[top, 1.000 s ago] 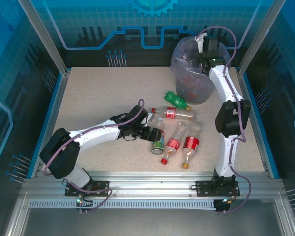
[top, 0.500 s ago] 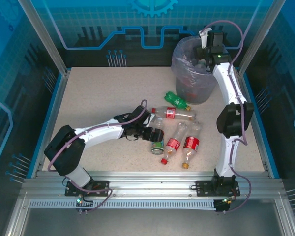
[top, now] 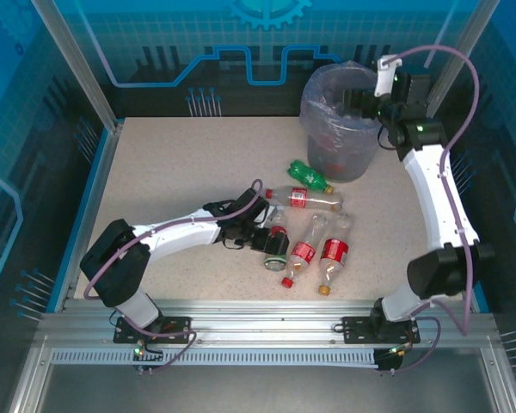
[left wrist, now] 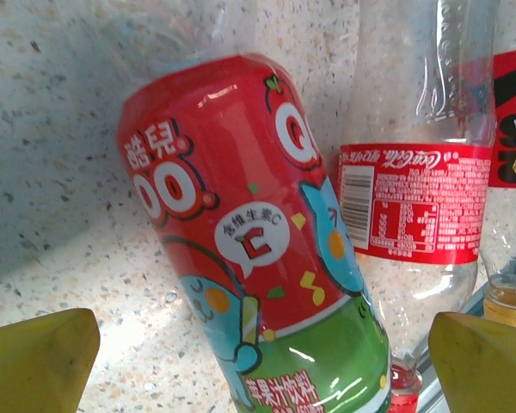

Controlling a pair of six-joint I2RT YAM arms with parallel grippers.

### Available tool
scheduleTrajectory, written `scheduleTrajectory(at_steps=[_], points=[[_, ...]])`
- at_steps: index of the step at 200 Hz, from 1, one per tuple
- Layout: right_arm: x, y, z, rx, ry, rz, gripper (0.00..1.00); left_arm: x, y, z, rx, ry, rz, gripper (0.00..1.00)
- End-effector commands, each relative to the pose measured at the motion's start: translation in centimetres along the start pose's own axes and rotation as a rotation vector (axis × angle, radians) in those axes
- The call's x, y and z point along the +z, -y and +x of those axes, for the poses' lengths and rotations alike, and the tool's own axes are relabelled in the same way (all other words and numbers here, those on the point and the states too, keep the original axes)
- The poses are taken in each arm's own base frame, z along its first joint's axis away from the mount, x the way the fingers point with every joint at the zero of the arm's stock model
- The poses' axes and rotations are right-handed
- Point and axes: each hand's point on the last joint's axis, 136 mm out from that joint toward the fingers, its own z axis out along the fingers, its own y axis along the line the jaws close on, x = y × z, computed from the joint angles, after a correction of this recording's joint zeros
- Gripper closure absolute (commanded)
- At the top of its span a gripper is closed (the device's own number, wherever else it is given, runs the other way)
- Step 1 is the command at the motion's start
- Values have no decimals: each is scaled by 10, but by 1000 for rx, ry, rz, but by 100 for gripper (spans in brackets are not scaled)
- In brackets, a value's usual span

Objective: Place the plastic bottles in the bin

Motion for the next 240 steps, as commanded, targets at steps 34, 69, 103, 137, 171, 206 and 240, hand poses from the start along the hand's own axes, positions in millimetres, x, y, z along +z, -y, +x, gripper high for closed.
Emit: scheduleTrajectory(at_steps=[34,69,103,137,171,206,240], points=[[-25,-16,44,93,-46,-75,13,13,8,14,3,-103,-76,1],[-34,-14,49,113,-12,-69,14,24,0,18,6,-140,-134,1],[-36,-18,61,138,-14,-91,14,33,-12,18,12,-160,-211,7],[-34,-16,75,145,-38,-83,14,38,-18,20,4,-164,-229,16],[-33,-17,84,150,-59,-89,14,42,-20,22,-6,-163,-232,27],[-30,-19,95,177,-77,-109,14,41,-18,20,-6,-158,-224,39],[-31,-23,97,206,-81,-147,14,37,-18,20,-3,-148,-225,42]])
